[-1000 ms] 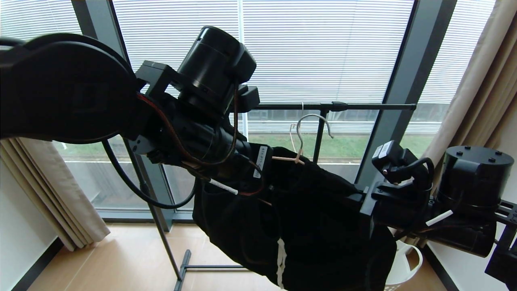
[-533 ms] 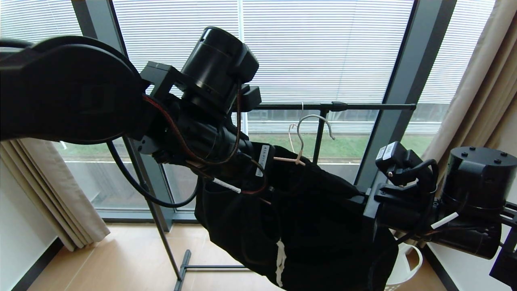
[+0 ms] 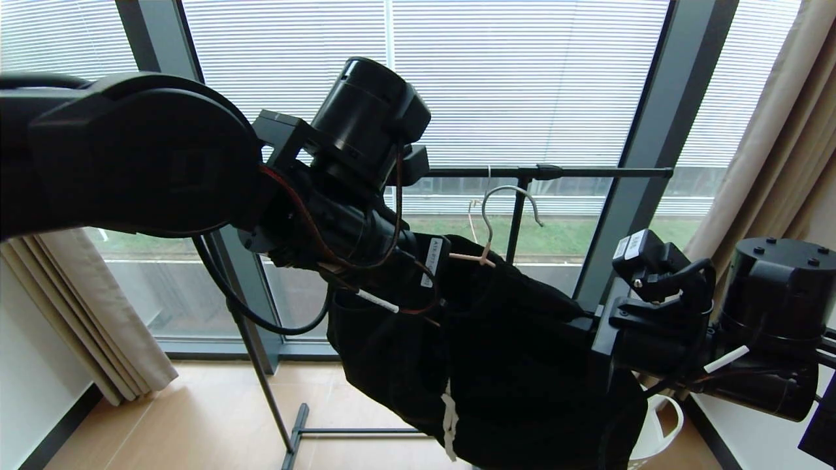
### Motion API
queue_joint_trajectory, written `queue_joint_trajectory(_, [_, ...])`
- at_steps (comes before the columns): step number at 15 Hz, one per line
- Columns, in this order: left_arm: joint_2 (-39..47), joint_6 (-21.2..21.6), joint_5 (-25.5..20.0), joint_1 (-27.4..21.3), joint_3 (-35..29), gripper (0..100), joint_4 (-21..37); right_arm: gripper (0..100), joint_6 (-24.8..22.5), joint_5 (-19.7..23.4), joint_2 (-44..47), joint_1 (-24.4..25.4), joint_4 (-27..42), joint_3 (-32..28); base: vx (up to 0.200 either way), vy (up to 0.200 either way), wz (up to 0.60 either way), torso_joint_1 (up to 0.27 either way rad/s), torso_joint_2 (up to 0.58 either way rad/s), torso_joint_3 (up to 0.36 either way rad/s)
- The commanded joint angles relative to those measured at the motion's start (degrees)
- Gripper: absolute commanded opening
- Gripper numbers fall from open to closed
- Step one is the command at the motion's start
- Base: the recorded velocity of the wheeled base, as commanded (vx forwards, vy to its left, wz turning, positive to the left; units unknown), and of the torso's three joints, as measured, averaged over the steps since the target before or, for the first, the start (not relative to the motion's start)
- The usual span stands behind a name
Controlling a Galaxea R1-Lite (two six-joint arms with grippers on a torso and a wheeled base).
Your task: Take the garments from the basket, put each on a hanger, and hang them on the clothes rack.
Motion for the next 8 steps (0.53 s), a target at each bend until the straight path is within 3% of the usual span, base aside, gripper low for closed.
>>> queue_joint_trajectory(1, [0.1,-0.1,0.0,-0.4,0.1,100,-0.3,0,0.0,1.3,-0.2,0.0,-0.8,0.4,0.000,0.000,0.00,0.000,0.00,0.000])
queue_joint_trajectory(8, [-0.6,-0.3,-0.1,-1.2,0.3,100,-0.3,0,0.0,1.7,0.4,-0.1,-2.8,1.1,0.000,0.000,0.00,0.000,0.00,0.000])
